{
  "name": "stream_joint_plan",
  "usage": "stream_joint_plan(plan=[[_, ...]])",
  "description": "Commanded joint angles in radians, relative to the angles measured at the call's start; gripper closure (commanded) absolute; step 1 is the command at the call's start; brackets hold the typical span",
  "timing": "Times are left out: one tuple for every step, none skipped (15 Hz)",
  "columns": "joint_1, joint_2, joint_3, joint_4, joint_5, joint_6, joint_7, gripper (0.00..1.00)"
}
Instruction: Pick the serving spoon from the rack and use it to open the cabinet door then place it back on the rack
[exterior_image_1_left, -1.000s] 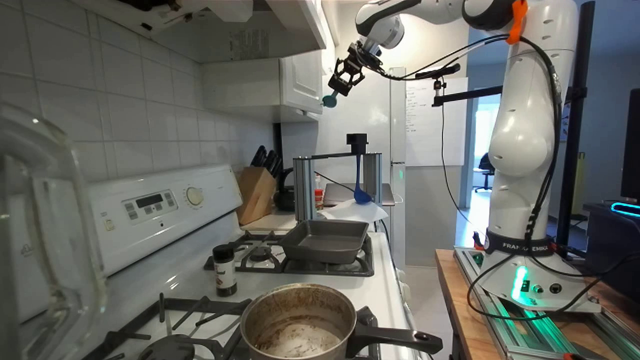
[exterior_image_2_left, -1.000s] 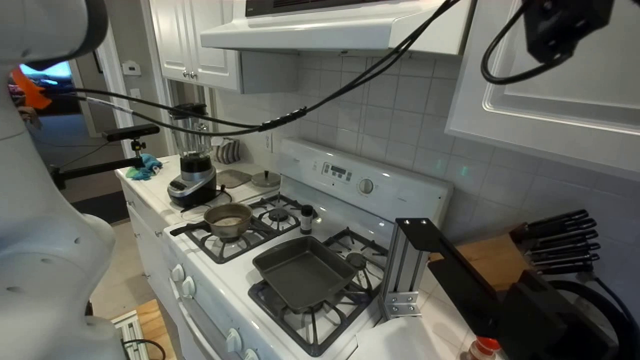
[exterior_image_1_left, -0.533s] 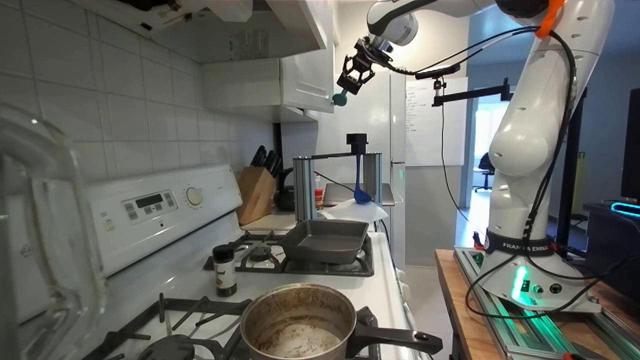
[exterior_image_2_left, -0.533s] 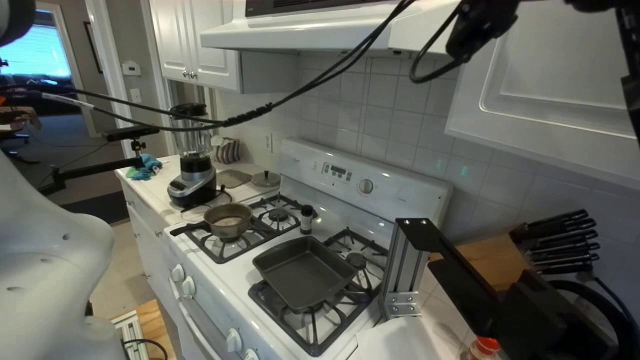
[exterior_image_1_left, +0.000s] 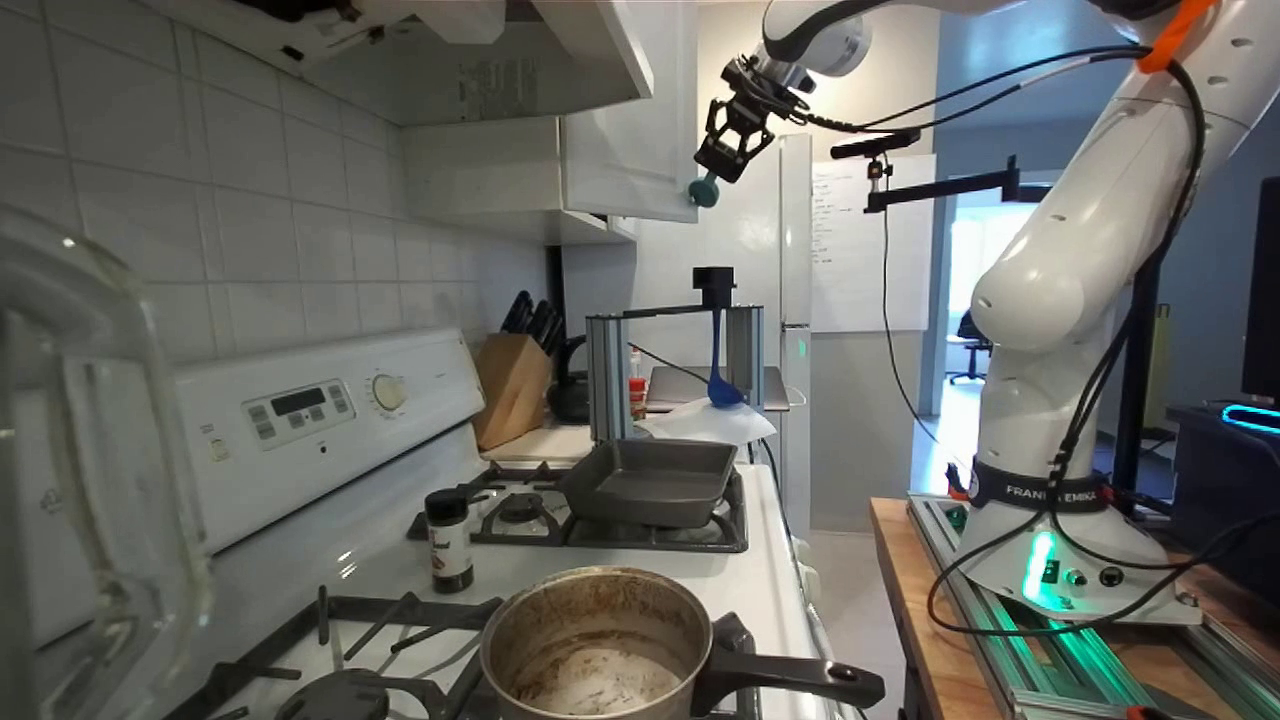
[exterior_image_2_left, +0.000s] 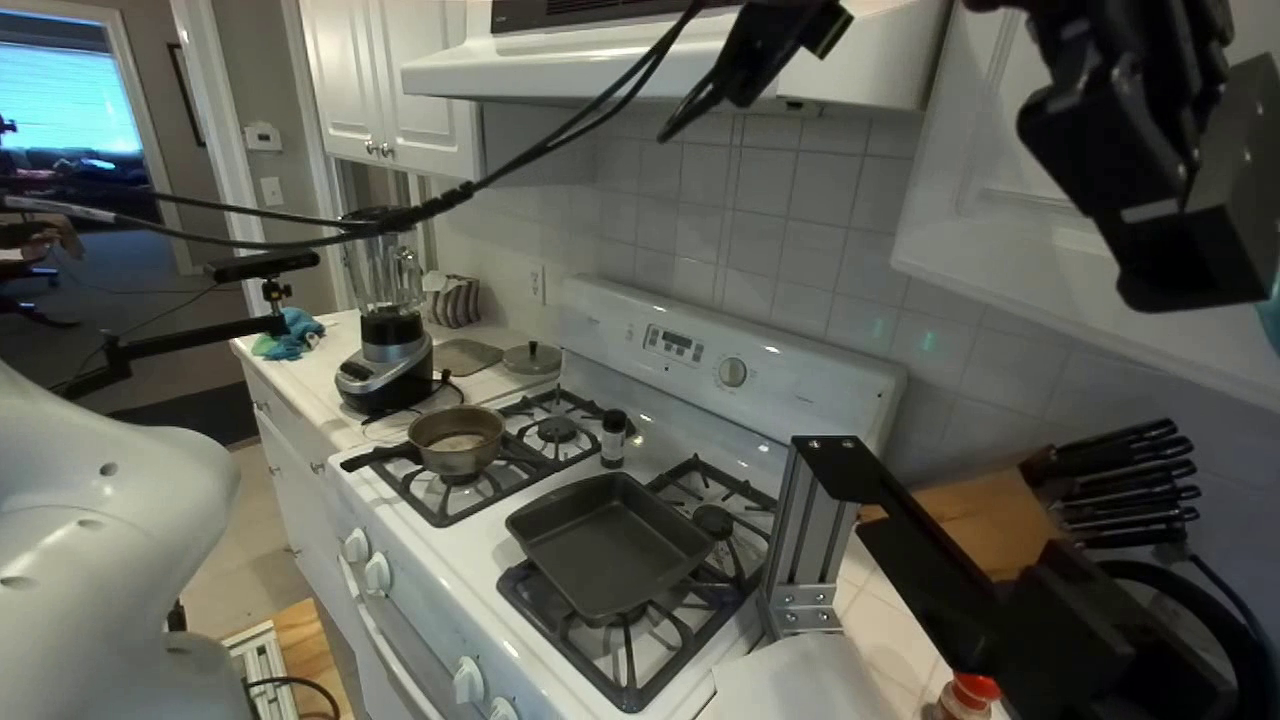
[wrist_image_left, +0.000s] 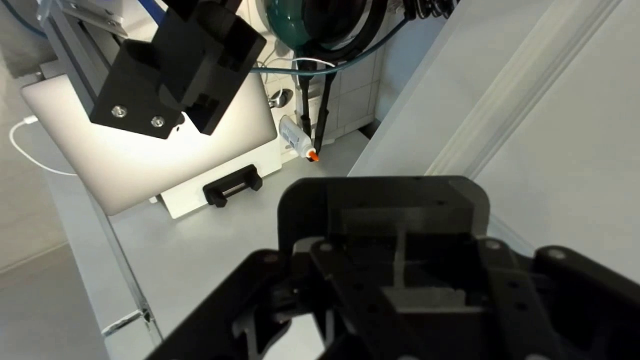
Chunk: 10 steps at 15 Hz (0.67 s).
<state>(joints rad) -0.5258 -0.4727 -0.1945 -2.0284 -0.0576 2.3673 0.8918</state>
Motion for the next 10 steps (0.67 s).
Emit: stream_joint_plan(plan=[[-0.005, -0.106, 0.064, -0.12, -0.014, -0.057, 0.133, 0.78], [-0.011, -0.118, 0.073, -0.131, -0.017, -0.06, 0.156, 0.78], [-0.016, -0.131, 0.081, -0.144, -0.018, -0.057, 0.18, 0.78], [-0.02, -0.147, 0.092, -0.16, -0.016, -0.051, 0.205, 0.78], [-0.029, -0.159, 0.104, -0.174, -0.017, -0.038, 0.238, 0.78], [-0.029, -0.173, 0.112, -0.189, -0.011, -0.033, 0.258, 0.78], [-0.034, -0.185, 0.123, -0.204, -0.013, -0.023, 0.283, 0.78], [-0.038, -0.196, 0.133, -0.215, -0.013, -0.019, 0.3, 0.78], [-0.042, -0.208, 0.142, -0.229, -0.015, -0.011, 0.319, 0.78], [-0.047, -0.222, 0.153, -0.243, -0.02, -0.001, 0.34, 0.78]])
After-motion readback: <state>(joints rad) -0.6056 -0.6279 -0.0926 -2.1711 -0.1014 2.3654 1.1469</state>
